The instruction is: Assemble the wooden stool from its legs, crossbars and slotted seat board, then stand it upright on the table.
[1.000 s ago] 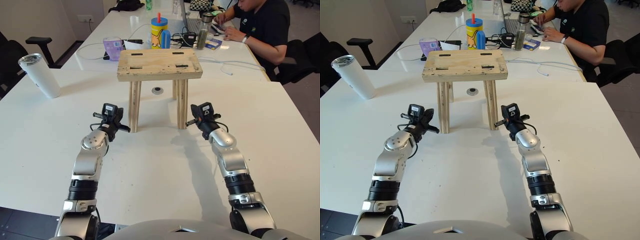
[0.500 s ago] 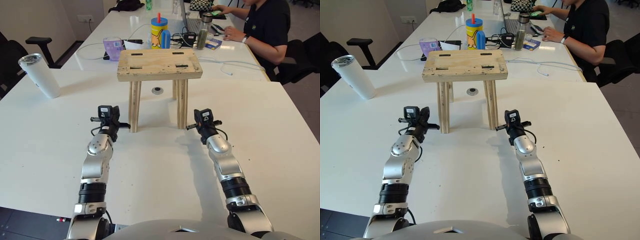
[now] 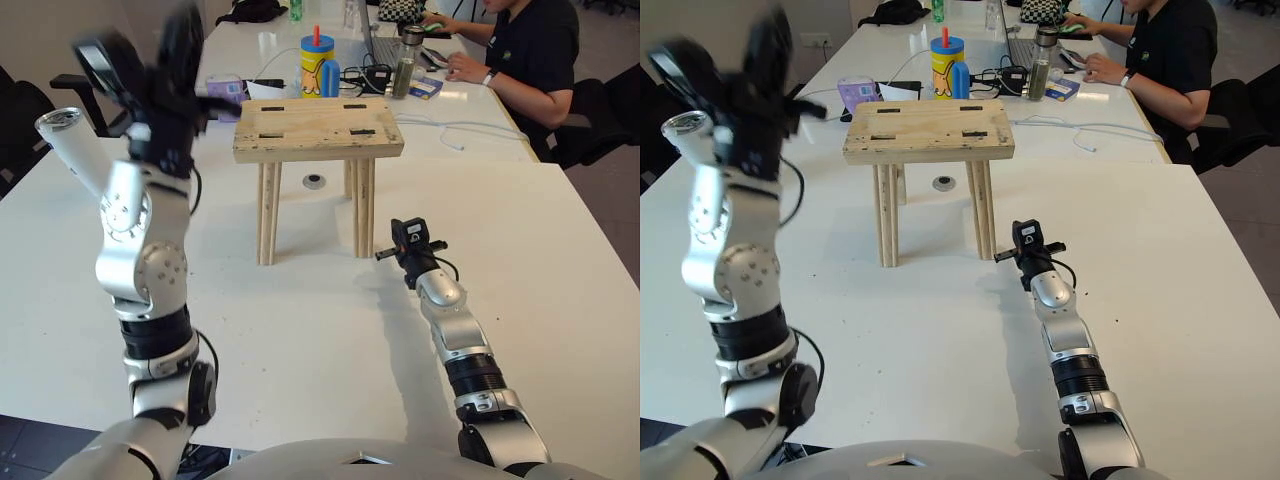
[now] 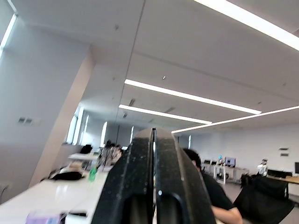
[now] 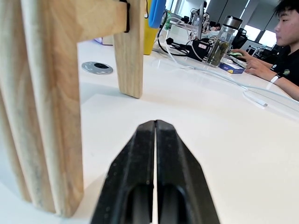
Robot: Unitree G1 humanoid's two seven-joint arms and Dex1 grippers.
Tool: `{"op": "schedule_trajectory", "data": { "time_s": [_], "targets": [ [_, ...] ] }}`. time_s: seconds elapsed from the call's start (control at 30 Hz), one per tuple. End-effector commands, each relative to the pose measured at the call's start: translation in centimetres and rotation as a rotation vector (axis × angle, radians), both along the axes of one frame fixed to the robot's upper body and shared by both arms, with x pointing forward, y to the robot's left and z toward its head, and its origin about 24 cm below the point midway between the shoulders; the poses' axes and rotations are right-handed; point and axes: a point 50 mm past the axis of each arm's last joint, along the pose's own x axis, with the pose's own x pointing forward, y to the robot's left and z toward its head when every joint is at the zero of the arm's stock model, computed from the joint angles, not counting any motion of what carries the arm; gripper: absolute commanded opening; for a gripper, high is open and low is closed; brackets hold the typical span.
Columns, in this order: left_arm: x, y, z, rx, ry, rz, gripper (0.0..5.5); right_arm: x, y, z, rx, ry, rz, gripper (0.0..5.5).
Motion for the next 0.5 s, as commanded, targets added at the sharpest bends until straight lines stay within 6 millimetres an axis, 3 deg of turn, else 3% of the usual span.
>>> {"op": "schedule_trajectory", "data": {
  "time_s": [0.03, 0.17, 0.5],
  "targets": [
    [-0.5, 0.4, -7.0, 0.065, 0.218, 0.104, 0.01, 0.2, -0.7, 0.3, -0.005, -0.012, -0.021, 0.0],
    [-1.1, 0.7, -9.9, 0.096, 0.291, 0.157, 0.01, 0.3, -0.9, 0.6, -0.002, -0.028, -0.027, 0.0],
    [-1.0, -0.4, -11.9, 0.132, 0.321, 0.181, 0.01, 1.0, -1.9, 1.6, 0.013, -0.088, -0.062, 0.0]
  ]
}}
